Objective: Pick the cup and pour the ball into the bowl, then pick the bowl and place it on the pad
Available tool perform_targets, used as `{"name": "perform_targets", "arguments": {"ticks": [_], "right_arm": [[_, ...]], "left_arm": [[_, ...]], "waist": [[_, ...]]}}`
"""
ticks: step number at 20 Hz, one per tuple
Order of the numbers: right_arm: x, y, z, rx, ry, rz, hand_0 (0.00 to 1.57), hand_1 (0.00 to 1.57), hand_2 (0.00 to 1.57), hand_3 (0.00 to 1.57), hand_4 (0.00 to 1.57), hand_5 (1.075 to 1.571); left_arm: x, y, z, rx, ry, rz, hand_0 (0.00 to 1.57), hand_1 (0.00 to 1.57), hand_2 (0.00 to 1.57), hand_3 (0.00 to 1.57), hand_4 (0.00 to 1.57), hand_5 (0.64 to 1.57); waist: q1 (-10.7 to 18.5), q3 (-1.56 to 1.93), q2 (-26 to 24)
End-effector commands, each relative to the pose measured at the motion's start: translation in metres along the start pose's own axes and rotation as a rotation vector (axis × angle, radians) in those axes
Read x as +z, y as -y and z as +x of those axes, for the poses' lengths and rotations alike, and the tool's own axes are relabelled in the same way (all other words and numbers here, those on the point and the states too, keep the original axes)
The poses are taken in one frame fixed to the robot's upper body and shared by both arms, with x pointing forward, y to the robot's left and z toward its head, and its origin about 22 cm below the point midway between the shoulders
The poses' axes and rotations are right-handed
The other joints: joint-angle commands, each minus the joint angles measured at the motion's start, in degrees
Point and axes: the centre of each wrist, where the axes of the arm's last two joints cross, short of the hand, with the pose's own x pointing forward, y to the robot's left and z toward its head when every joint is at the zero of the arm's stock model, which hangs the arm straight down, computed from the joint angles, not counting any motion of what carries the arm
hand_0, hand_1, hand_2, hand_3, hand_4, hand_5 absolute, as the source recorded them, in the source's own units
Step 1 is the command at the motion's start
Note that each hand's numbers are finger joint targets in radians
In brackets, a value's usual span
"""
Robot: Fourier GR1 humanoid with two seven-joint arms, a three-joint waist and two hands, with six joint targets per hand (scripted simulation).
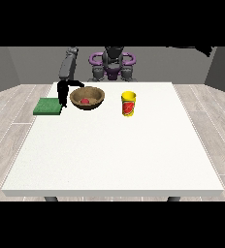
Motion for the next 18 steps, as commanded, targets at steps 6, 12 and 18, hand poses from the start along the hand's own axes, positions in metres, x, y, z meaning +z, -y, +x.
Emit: {"name": "perform_targets", "arguments": {"ticks": [6,12,18], "right_arm": [[-0.006,-0.005,-0.038,-0.007,0.022,-0.002,0.0,0.0,0.0,0.0,0.0,1.569],[-0.014,-0.031,-0.045,-0.022,-0.027,0.022,0.0,0.0,0.0,0.0,0.0,1.569],[0.013,-0.024,-0.073,0.055,-0.158,-0.133,1.57,1.57,1.57,1.51,0.79,1.427]], "left_arm": [[0.014,-0.053,0.036,-0.006,0.057,0.028,0.0,0.0,0.0,0.0,0.24,1.502],[0.027,-0.068,0.021,0.018,0.015,0.06,0.0,0.0,0.0,0.0,0.22,1.494],[0.019,-0.071,0.054,0.011,0.097,0.028,0.0,0.0,0.0,0.0,0.25,1.515]], "waist": [[-0.57,0.13,4.09],[-2.21,0.09,1.68],[0.66,0.11,4.98]]}}
